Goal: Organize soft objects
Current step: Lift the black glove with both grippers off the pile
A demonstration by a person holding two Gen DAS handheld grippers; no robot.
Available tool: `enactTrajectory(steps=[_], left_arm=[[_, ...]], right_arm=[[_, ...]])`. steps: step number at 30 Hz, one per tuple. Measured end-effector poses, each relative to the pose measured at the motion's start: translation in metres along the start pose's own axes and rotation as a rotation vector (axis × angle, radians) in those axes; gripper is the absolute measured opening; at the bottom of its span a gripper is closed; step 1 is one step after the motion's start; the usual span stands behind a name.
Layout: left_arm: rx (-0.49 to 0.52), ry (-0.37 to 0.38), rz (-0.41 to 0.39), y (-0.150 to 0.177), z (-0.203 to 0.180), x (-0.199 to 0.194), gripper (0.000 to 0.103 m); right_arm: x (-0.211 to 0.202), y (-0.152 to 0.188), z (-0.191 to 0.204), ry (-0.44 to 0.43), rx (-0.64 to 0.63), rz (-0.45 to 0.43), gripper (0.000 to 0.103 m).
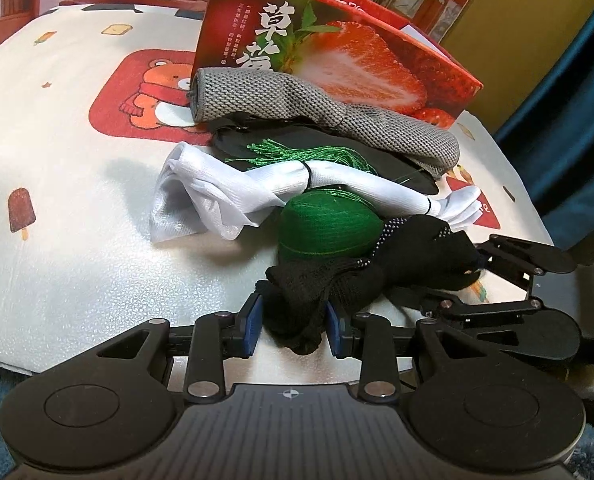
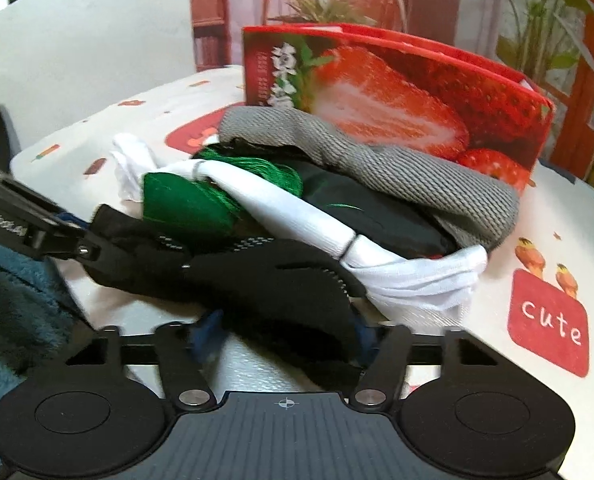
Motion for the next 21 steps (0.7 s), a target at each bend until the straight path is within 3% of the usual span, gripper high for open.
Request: enactTrajectory(steps=[2,3,10,15,21], left_arm=[[0.007,0.001,-0.008,-0.001,-0.001,-0.002,0.03],[0.012,0.008,-0.014,-0.002,-0.003,-0.005,0.022],[0.093,0.041,-0.112,-0.013,-0.021,-0.034,0.019],[0.099,0.055,-0.151,-0.02,-0.028,-0.046,0.018],[0.109,0.047,-0.18,-0.034,-0.031,-0.05,0.017]], right_arm=[[-0.004,-0.002,0.003,-0.005,-0.011,-0.011,0.037],[-0.006,-0.003,0.003,-0.005,-0.009,-0.021,0.033],[-0.042,-0.019,-0.01,-0.041,0.067,-0.141,0.02],[-0.06,-0.027,-0.022,-0.046,0.111,-0.196,0.006],[-0.056,-0.032,-0.027,-0.045,0.122,-0.188,0.006]])
Point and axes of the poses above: each gripper's, at about its wrist camera, not at the fingertips, and x roughly the way its jaws point, z to its left, y to its underside, the point moved 5 cm from there along x, roughly the way its jaws point, and after that the axes turned 8 degrees about z, right-handed, at the moved point
